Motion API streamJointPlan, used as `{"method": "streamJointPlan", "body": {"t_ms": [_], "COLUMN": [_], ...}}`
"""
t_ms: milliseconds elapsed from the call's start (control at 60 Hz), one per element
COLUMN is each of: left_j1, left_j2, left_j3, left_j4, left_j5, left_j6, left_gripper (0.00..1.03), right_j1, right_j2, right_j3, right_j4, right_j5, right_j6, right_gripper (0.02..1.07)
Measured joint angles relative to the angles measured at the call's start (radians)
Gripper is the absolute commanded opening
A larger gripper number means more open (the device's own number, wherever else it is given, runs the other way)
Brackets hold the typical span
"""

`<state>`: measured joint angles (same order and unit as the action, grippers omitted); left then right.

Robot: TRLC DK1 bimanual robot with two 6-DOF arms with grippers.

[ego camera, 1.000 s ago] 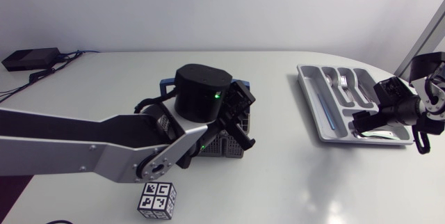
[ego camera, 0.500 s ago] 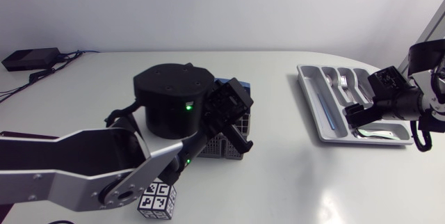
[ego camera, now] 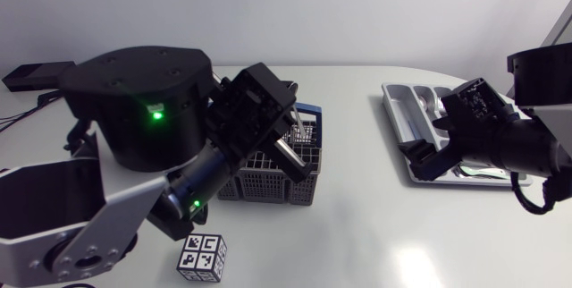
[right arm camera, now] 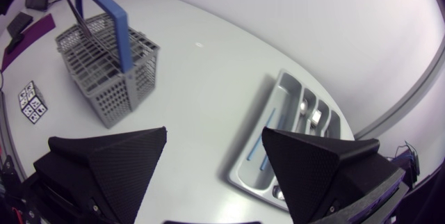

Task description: Transfer all utensils from the basket to the drawer tray.

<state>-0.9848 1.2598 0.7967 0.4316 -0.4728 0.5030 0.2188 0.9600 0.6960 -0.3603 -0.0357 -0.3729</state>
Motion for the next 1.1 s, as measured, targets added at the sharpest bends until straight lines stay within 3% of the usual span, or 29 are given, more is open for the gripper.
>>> {"method": "streamJointPlan", "body": {"t_ms": [283, 633, 867, 967, 1100], "left_j1": [0.032, 0.103, 0.120, 0.130, 0.150], "left_j2": [-0.030, 0.000, 0.041, 0.050, 0.050], "left_j3": [0.065, 0.190, 0.222, 0.234, 0.252], "left_j4": [-0.304, -0.473, -0.525, -0.545, -0.555], "left_j5": [0.118, 0.295, 0.359, 0.392, 0.424], "left_j6": [-0.243, -0.446, -0.504, -0.522, -0.540], "left_gripper": [0.04, 0.04, 0.04, 0.03, 0.03], "right_j1": [0.235, 0.288, 0.364, 0.382, 0.389], "right_j2": [-0.032, 0.061, 0.172, 0.212, 0.249], "right_j3": [0.006, 0.145, 0.212, 0.232, 0.251], "right_j4": [-0.085, -0.109, -0.080, -0.076, -0.052], "right_j5": [-0.076, -0.201, -0.204, -0.204, -0.204], "right_j6": [0.089, 0.146, 0.173, 0.181, 0.187], "right_gripper": [1.02, 1.01, 0.87, 0.86, 0.70]}}
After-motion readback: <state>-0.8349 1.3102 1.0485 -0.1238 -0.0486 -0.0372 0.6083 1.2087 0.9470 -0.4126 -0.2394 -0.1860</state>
